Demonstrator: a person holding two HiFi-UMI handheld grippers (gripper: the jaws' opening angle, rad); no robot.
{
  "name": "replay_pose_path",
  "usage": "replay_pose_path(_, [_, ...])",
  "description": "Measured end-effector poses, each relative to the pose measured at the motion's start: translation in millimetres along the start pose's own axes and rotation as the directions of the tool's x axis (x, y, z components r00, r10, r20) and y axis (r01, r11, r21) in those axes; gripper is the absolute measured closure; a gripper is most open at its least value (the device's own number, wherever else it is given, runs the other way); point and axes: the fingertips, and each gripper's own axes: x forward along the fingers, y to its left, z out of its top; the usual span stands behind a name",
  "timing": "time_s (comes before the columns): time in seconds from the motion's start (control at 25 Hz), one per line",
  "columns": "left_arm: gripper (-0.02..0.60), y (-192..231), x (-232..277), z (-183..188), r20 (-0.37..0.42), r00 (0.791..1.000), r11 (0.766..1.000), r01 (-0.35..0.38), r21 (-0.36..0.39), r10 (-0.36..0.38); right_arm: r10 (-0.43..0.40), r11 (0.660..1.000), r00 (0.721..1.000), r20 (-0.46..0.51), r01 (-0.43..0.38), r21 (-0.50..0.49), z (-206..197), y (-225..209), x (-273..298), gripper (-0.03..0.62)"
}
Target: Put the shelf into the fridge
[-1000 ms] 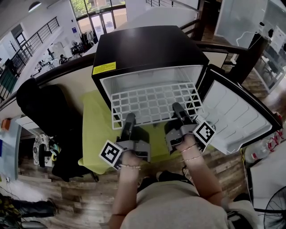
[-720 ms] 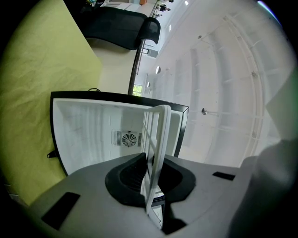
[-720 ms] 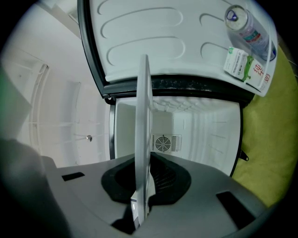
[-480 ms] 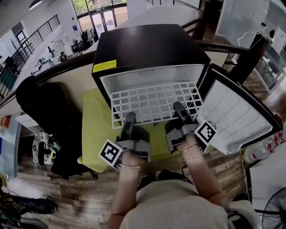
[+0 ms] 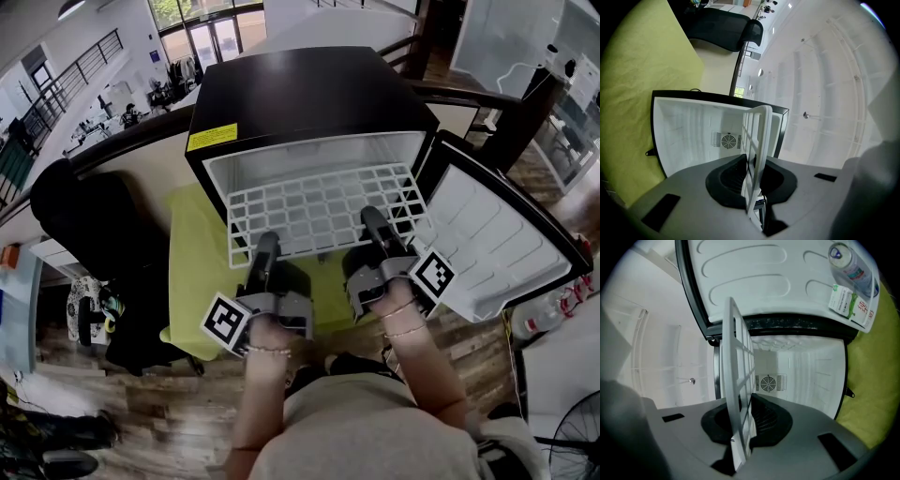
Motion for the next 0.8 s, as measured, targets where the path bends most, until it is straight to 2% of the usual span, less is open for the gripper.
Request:
replay_pose_path(0.56, [0.541,-1.4,-8.9,5.5,0.017,1.000,1.000,-0.020,0.003,0.020,-0.020,0.998,1.000,-0.015,0.021,0.063,-8.7,-9.9,-4.1,0.549])
replay_pose_path(0.8, [0.540,-1.1,-3.8,6.1,0.010,1.000,0.999,-0.024,0.026,0.023,-0.027,0.997,0.999,-0.026,0.029,0.072,-7.0,-11.5,2.8,0.547])
